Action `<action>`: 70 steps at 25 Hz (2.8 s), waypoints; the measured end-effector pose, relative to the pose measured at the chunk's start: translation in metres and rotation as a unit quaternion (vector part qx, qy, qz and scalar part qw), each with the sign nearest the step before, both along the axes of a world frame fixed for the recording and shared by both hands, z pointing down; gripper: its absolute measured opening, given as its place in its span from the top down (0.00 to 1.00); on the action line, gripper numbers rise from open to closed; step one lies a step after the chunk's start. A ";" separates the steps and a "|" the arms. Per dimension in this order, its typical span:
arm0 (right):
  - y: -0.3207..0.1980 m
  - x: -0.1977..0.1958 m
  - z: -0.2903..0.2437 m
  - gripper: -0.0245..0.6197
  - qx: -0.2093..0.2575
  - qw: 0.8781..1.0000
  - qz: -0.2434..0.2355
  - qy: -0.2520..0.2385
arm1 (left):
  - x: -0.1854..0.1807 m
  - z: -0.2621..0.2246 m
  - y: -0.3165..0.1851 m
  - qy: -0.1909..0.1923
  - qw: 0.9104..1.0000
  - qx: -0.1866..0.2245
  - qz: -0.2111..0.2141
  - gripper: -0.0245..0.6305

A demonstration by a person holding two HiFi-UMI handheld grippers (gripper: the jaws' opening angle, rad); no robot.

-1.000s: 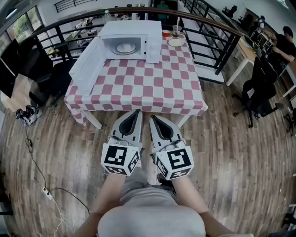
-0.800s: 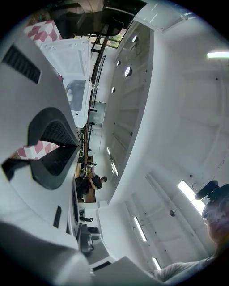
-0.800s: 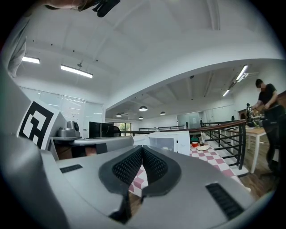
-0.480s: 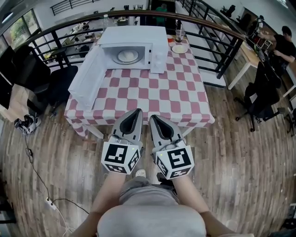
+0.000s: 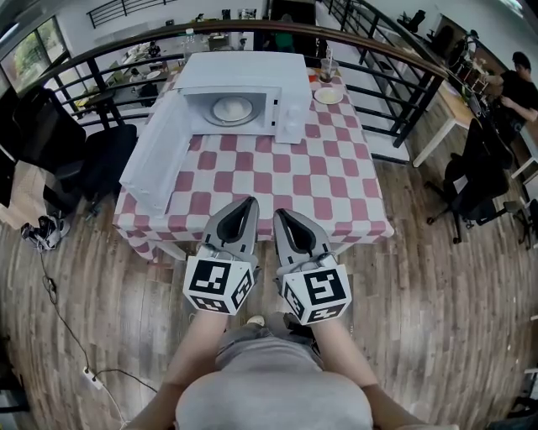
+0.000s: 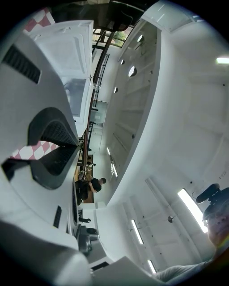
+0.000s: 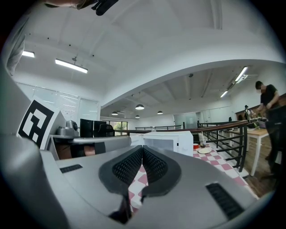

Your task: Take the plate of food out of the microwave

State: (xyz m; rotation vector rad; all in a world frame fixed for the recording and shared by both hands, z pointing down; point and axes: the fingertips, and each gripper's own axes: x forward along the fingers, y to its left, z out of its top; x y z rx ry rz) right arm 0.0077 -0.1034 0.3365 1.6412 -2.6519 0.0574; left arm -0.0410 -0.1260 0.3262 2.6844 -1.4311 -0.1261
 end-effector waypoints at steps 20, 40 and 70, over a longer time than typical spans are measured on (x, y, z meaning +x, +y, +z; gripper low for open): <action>-0.129 0.011 0.007 0.92 -0.010 0.999 -0.030 -0.003 | 0.019 0.019 -0.118 -0.049 0.998 -0.022 0.020 0.96; -0.227 0.034 0.026 0.92 -0.032 0.996 -0.081 -0.001 | 0.026 0.039 -0.219 0.113 0.989 -0.094 -0.012 0.96; -0.296 -0.006 0.087 0.92 -0.084 0.995 -0.057 -0.004 | -0.043 0.141 -0.336 0.330 0.901 -0.275 -0.055 0.52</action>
